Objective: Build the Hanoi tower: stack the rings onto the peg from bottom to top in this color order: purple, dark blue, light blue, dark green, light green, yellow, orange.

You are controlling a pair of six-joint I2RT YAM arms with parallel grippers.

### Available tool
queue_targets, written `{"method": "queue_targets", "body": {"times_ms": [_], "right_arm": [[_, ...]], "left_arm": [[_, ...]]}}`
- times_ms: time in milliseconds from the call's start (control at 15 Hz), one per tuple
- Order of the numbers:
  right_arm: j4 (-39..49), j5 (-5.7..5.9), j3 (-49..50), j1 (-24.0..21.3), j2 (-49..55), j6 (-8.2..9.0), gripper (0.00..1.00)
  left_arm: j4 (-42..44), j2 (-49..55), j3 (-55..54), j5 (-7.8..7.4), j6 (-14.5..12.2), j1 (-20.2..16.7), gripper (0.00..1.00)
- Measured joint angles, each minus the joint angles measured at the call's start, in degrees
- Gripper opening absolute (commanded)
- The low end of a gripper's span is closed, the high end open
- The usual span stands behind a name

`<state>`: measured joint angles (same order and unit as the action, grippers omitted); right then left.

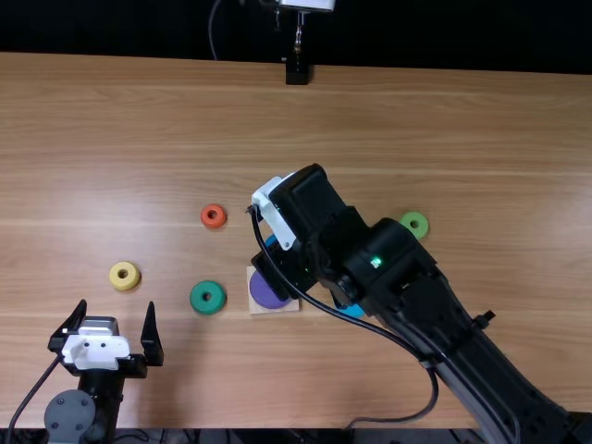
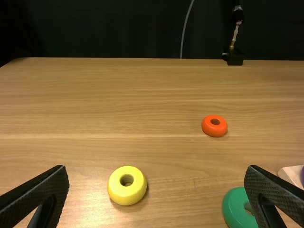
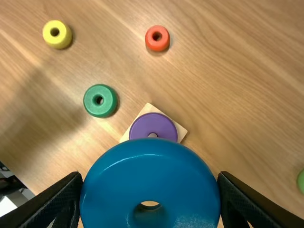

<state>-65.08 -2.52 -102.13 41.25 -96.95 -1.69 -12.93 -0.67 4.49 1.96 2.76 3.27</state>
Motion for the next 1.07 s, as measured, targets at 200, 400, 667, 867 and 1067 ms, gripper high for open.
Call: {"method": "queue_targets", "body": {"times_ms": [200, 400, 667, 867, 1067], "right_arm": [[0.17, -0.02, -0.33, -0.02, -0.98, 0.11, 0.00], [1.27, -0.02, -3.61, 0.00, -4.28, 0.11, 0.00], [1.07, -0.02, -3.61, -0.02, -4.79, 0.09, 0.00], [0.44, -0.02, -3.56, 0.00, -4.79, 0.11, 0.00], [0.68, -0.02, -2.14, -0.02, -4.79, 0.11, 0.00]], "left_arm": [[0.00, 0.00, 0.00, 0.02, 0.02, 0.00, 1.00], [-0.02, 0.00, 0.00, 0.02, 0.00, 0.00, 1.00], [0.00, 0.00, 0.00, 0.00, 0.00, 0.00, 1.00], [0.00, 0.00, 0.00, 0.02, -0.02, 0.00, 1.00], [0.00, 0.00, 0.00, 0.00, 0.00, 0.00, 1.00]]}}
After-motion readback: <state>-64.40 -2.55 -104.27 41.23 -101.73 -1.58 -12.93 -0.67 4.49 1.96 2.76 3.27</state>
